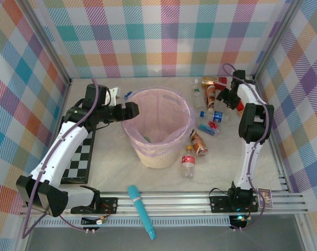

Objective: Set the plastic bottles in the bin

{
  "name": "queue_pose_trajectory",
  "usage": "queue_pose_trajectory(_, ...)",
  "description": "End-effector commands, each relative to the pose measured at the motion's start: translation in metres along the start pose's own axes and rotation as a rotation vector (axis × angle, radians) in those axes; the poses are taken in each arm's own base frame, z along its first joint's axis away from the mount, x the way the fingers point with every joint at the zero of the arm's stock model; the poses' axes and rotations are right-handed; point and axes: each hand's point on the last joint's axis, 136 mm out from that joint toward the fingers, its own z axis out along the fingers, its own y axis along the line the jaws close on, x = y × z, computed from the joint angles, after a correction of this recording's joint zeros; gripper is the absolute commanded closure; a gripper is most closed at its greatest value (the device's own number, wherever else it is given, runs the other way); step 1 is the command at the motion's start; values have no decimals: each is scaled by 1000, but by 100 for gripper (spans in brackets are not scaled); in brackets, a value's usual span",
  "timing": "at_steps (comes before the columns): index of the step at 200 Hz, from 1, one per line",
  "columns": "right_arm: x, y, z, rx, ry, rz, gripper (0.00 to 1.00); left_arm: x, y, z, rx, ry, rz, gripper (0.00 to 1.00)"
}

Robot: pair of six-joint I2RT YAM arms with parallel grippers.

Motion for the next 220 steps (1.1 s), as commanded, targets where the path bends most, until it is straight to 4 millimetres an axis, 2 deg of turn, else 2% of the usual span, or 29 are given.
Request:
queue_pose_trajectory(1,-27,19,-65,-48,-130,-41,41,3,0,1,-2,5,0,8)
queue_pose_trajectory(34,-36,34,-126,-99,-225,-83,40,4,-1,-1,1,0,1,8)
queue_pose_trajectory(68,-19,70,-202,-294,-280,-157,41,4,-2,-2,6,0,1,8)
queue_pose_trajectory(85,-1,96,-243,-383,-305,-245,41,4,-2,-2,6,3,0,9)
queue_pose_trajectory(105,31,128,-293,-454,-334,-371,42,4,-2,-1,4,8,-2,9)
queue_pose_trajectory(131,88,176,-336,-535,-325,-559,43,7,2,0,-13,22,0,9)
queue_pose_trajectory(152,143,211,-353,-604,-272,-687,43,9,5,-1,-34,27,3,9)
queue_pose_trajectory(170,184,231,-355,-641,-219,-751,43,10,6,-2,-39,29,5,9)
queue_pose_trajectory(195,240,255,-348,-665,-138,-854,43,8,4,-4,-36,23,4,19)
queue_pose_trajectory(206,262,262,-342,-651,-105,-902,43,6,1,-5,-25,20,4,28)
queue_pose_trajectory(220,286,266,-334,-628,-72,-956,43,3,-5,-9,-5,8,3,35)
